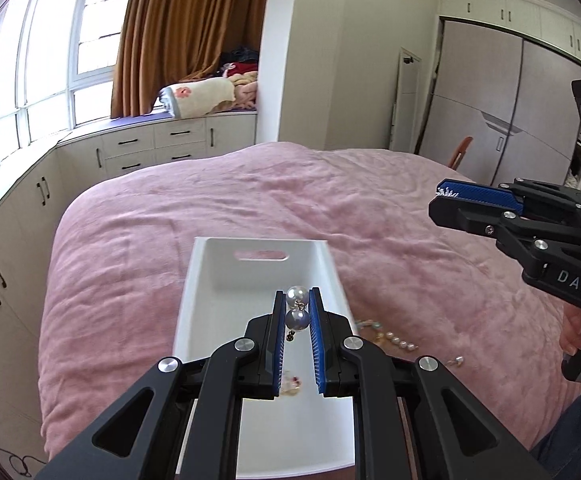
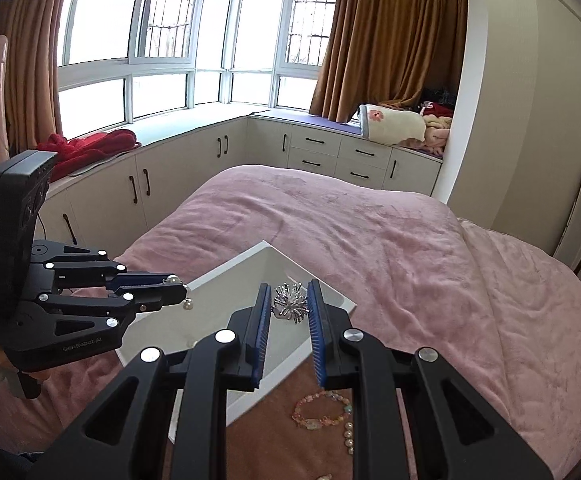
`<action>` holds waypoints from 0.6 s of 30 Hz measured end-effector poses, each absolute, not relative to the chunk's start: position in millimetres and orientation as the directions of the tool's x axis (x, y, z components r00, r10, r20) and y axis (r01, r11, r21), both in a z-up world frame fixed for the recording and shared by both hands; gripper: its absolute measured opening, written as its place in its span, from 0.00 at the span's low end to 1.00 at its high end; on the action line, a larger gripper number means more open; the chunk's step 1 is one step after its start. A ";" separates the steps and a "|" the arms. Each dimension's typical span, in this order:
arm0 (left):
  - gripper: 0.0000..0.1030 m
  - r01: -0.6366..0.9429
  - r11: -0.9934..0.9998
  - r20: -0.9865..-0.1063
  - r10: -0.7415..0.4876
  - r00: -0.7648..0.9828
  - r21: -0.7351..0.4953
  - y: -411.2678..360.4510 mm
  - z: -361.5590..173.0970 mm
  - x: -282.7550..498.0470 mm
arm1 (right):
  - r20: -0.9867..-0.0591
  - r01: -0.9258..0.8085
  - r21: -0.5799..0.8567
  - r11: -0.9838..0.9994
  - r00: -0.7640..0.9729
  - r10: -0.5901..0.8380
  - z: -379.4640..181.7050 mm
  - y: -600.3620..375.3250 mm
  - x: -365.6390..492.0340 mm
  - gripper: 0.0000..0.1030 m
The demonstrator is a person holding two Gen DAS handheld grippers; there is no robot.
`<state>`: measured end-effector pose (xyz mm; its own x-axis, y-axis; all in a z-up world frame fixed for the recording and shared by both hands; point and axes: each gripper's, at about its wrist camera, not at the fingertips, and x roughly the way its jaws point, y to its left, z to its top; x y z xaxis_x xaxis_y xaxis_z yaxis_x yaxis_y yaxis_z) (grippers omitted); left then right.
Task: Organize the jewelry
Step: 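Lower the charm into the tray with the right tool while the left tool drops the shell earring there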
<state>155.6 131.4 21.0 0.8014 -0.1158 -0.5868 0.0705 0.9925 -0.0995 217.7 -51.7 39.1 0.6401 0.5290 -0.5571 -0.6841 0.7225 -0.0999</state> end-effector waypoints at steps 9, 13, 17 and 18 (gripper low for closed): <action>0.16 0.014 0.997 -0.689 -0.061 0.722 -0.074 163.4 -25.0 177.7 | -0.695 -0.700 0.017 0.714 0.505 0.512 -17.8 8.5 266.8 0.19; 0.16 0.012 0.998 -0.729 -0.059 0.682 -0.069 161.7 -51.7 190.5 | -0.752 -0.692 0.034 0.721 0.458 0.474 -57.2 31.4 285.6 0.18; 0.16 0.026 0.999 -0.763 -0.050 0.644 -0.044 157.0 -73.4 198.9 | -0.804 -0.692 0.040 0.720 0.406 0.435 -91.4 51.1 300.9 0.19; 0.16 0.026 0.999 -0.770 -0.045 0.636 -0.037 155.9 -77.9 200.2 | -0.813 -0.692 0.037 0.721 0.399 0.424 -98.2 55.8 303.4 0.19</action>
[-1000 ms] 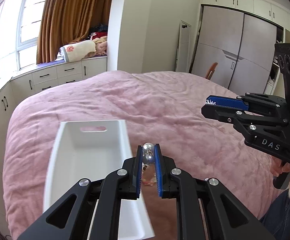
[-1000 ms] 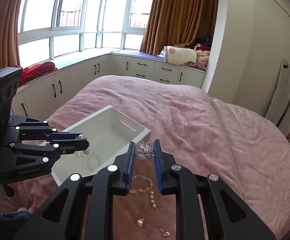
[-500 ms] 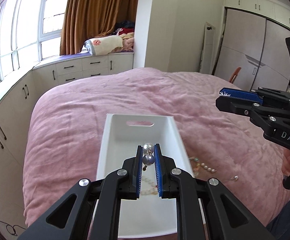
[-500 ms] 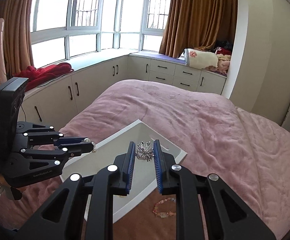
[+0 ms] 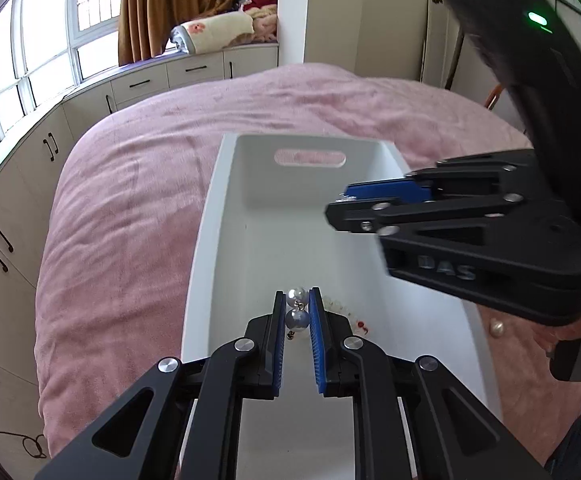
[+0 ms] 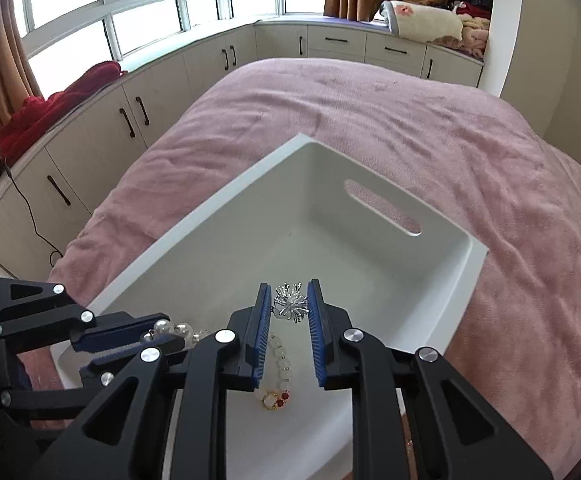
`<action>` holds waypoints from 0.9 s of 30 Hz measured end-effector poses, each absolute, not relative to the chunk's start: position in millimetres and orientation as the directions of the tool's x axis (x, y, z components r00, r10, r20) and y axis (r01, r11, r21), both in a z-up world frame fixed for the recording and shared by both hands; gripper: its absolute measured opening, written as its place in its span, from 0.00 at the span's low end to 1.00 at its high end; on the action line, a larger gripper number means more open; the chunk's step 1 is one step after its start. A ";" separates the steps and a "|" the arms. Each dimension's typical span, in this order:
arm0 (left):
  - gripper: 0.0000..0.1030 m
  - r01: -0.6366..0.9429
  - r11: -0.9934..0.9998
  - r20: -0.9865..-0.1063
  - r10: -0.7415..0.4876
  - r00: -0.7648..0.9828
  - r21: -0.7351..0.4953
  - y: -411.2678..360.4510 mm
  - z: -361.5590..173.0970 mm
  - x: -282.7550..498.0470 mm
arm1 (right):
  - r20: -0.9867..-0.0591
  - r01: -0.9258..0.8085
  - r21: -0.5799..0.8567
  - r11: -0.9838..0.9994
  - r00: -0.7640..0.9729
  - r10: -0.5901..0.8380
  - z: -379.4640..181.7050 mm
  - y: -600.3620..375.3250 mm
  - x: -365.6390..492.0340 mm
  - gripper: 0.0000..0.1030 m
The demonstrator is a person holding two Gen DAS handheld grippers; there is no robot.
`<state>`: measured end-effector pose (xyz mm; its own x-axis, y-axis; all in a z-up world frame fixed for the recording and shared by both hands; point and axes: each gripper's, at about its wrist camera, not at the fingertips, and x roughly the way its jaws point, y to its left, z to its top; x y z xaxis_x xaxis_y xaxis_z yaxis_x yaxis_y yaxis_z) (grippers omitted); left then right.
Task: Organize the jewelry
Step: 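Lower the charm into the tray with the right tool while the left tool drops the shell earring there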
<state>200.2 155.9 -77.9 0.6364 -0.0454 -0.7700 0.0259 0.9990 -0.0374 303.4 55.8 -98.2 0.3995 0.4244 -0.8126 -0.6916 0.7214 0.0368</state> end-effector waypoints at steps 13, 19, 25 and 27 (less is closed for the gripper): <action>0.47 -0.005 1.000 -0.771 -0.018 0.637 -0.028 156.6 -92.0 199.8 | -0.842 -0.669 0.040 0.742 0.376 0.386 -121.9 68.3 317.6 0.49; 0.58 -0.019 0.998 -0.736 -0.027 0.677 -0.055 155.6 -75.4 197.7 | -0.793 -0.676 0.043 0.735 0.424 0.437 -88.2 58.2 311.1 0.61; 0.72 -0.028 0.995 -0.677 -0.044 0.735 -0.095 149.7 -43.7 190.7 | -0.705 -0.665 0.056 0.744 0.502 0.501 -32.2 28.9 298.7 0.77; 0.75 -0.022 0.995 -0.659 -0.049 0.750 -0.099 143.2 -32.3 188.3 | -0.668 -0.666 0.074 0.743 0.520 0.533 -11.3 11.7 291.9 0.77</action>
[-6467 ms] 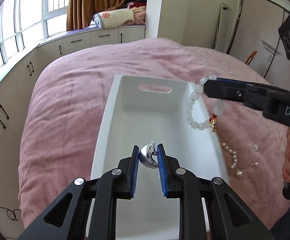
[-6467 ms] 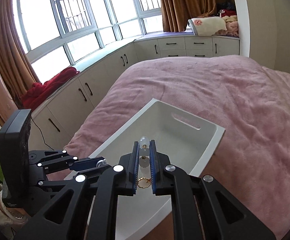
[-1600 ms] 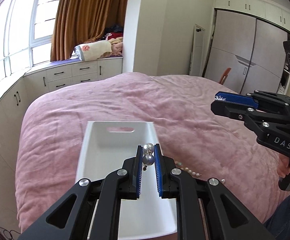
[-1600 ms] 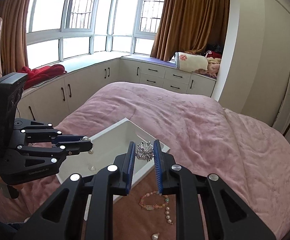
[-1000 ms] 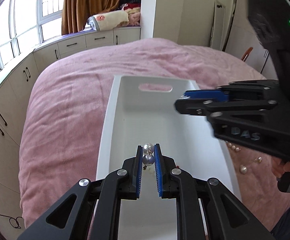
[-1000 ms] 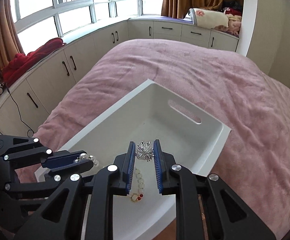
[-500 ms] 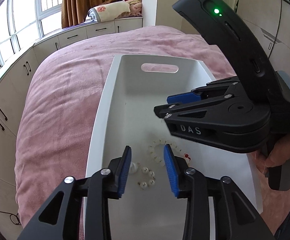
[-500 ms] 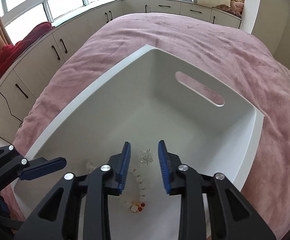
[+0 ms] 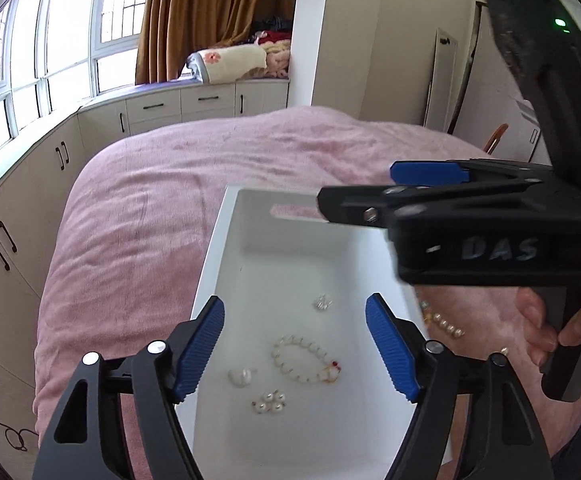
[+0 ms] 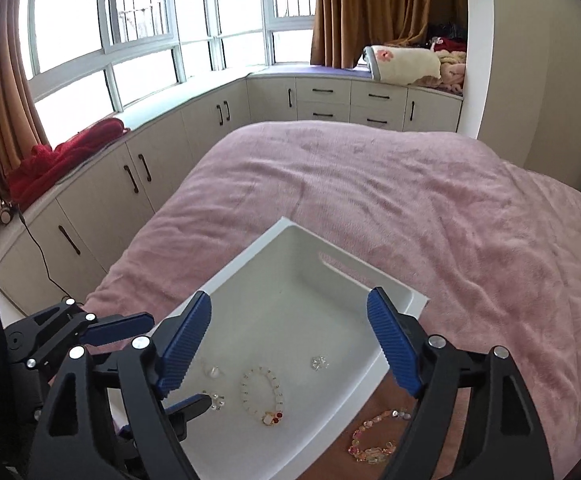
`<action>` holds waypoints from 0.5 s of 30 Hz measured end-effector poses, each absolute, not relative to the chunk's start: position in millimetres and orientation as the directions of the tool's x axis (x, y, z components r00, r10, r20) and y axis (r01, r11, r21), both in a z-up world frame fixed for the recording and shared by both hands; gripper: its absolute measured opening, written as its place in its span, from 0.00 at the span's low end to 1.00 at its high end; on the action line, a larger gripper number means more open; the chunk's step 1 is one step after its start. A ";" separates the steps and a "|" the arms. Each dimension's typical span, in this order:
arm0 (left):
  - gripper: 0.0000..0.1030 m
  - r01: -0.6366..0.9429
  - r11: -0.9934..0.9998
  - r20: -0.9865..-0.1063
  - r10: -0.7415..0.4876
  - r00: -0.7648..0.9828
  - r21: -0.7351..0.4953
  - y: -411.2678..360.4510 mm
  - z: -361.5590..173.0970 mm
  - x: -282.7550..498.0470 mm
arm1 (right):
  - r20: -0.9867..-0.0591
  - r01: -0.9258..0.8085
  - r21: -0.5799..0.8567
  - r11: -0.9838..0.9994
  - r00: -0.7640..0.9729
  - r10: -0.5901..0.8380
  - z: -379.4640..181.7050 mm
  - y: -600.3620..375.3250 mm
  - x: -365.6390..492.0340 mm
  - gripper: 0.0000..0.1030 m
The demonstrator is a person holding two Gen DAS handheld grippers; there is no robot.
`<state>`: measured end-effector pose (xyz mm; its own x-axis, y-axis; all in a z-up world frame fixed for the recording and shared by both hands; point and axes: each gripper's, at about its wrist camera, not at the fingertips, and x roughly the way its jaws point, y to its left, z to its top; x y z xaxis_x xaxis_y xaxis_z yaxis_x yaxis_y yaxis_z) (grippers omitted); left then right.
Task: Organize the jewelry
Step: 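Lower the charm into the tray with the right tool while the left tool drops the shell earring there, then grasp the pearl drop earring with the right tool while the left tool grasps the pastel bracelet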
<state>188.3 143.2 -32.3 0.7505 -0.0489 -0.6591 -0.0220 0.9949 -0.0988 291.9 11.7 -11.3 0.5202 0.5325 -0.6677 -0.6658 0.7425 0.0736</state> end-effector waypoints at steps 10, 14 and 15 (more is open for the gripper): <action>0.89 0.082 0.994 -0.526 -0.108 0.844 -0.074 82.7 33.4 165.9 | -0.522 -0.631 0.023 0.775 0.654 0.547 55.7 -89.6 245.6 0.88; 0.89 0.061 0.998 -0.517 -0.066 0.853 -0.027 53.4 41.8 164.5 | -0.511 -0.599 -0.040 0.800 0.700 0.498 53.0 -128.8 228.0 0.91; 0.89 0.058 0.998 -0.524 -0.061 0.850 -0.022 45.0 40.6 166.7 | -0.513 -0.593 -0.066 0.803 0.710 0.482 48.0 -138.9 223.5 0.91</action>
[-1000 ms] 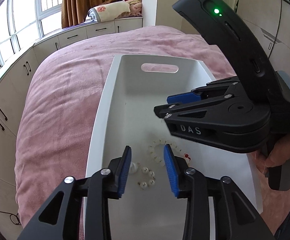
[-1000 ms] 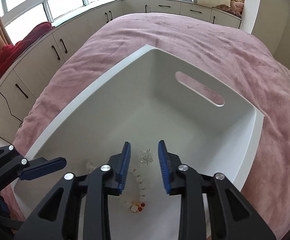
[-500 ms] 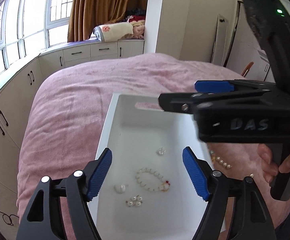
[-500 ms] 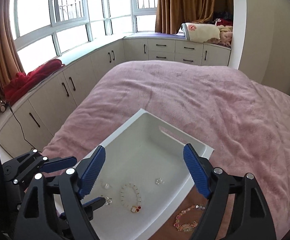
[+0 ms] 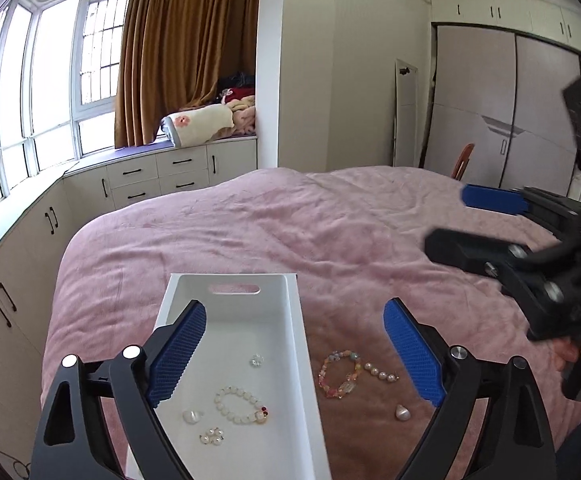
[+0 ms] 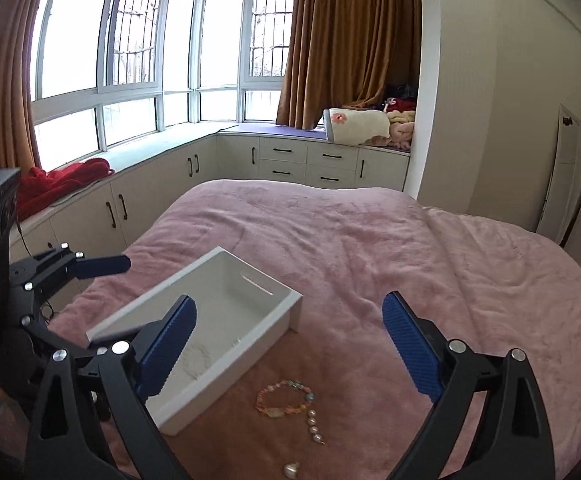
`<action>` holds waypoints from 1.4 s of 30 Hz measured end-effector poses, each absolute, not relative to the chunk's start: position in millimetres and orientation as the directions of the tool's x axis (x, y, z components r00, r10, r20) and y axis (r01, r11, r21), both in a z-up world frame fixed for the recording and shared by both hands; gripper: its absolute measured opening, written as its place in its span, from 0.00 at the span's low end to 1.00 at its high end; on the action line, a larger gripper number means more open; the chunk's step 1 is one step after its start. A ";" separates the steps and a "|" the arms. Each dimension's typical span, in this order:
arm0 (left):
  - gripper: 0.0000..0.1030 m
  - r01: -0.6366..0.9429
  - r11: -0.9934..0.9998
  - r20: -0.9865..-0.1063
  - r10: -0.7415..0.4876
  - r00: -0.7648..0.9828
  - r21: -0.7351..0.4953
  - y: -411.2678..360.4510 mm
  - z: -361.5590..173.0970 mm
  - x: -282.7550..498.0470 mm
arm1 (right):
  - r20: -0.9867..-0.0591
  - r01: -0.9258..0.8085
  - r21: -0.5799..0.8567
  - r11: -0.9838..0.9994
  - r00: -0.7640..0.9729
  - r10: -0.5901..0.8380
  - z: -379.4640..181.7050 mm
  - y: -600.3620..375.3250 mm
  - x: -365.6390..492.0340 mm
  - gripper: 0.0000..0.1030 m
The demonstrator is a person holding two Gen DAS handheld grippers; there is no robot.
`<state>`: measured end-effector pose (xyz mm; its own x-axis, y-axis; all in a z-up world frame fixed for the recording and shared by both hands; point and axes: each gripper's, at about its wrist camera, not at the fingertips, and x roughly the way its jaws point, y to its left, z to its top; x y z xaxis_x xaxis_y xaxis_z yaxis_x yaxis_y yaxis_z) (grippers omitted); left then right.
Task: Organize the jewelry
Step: 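Grasp the pearl drop earring with the right tool while the left tool grasps the pastel bracelet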
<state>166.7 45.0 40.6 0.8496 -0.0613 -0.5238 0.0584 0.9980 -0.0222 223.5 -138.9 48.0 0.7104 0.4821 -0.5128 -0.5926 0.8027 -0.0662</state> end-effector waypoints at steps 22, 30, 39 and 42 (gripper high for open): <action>0.89 0.236 0.952 -0.588 -0.078 0.805 0.196 -83.9 -78.8 196.4 | -0.687 -0.650 -0.175 0.739 0.619 0.382 -97.7 -246.5 208.3 0.76; 0.85 0.223 0.926 -0.646 0.029 0.762 0.305 -93.0 -125.5 228.5 | -0.765 -0.731 -0.151 0.665 0.513 0.390 -145.5 -242.8 216.7 0.64; 0.76 0.261 0.850 -0.705 0.168 0.689 0.457 -94.2 -169.5 249.5 | -0.795 -0.774 -0.121 0.621 0.451 0.406 -181.7 -234.9 218.6 0.53; 0.73 0.258 0.849 -0.725 0.193 0.661 0.461 -89.5 -178.1 257.6 | -0.809 -0.774 -0.126 0.621 0.442 0.387 -191.0 -230.8 222.6 0.48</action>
